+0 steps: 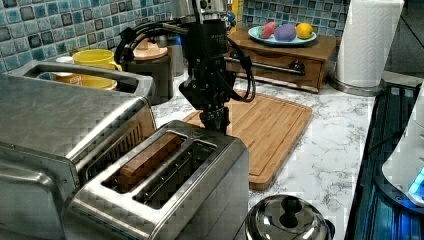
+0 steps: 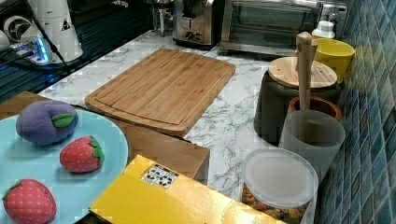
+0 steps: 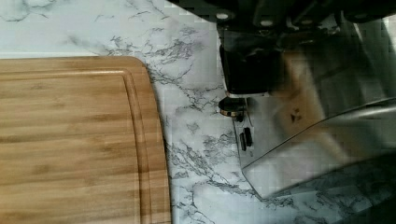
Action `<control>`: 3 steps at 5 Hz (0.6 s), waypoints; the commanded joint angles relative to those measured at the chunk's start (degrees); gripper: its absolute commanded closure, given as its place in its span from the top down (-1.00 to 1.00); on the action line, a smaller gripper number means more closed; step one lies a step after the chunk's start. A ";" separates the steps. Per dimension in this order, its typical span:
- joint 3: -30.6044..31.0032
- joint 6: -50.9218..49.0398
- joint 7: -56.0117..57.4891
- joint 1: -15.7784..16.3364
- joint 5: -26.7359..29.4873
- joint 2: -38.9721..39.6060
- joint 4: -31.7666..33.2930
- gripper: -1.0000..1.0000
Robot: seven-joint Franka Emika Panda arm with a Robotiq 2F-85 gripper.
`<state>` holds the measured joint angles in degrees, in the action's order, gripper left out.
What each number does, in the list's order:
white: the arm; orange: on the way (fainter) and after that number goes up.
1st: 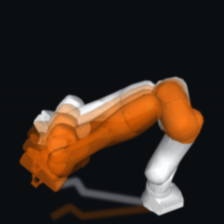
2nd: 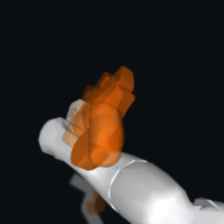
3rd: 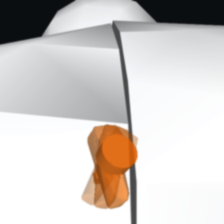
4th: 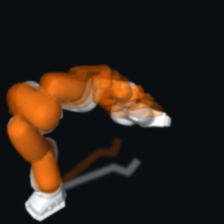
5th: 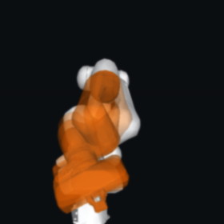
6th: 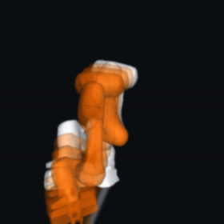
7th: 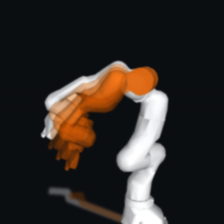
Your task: Turn on the toaster.
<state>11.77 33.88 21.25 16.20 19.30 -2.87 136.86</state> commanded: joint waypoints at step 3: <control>0.56 16.59 9.05 1.23 6.14 16.41 16.02 -1.00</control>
<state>10.71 41.91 28.84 15.82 25.61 -1.93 141.00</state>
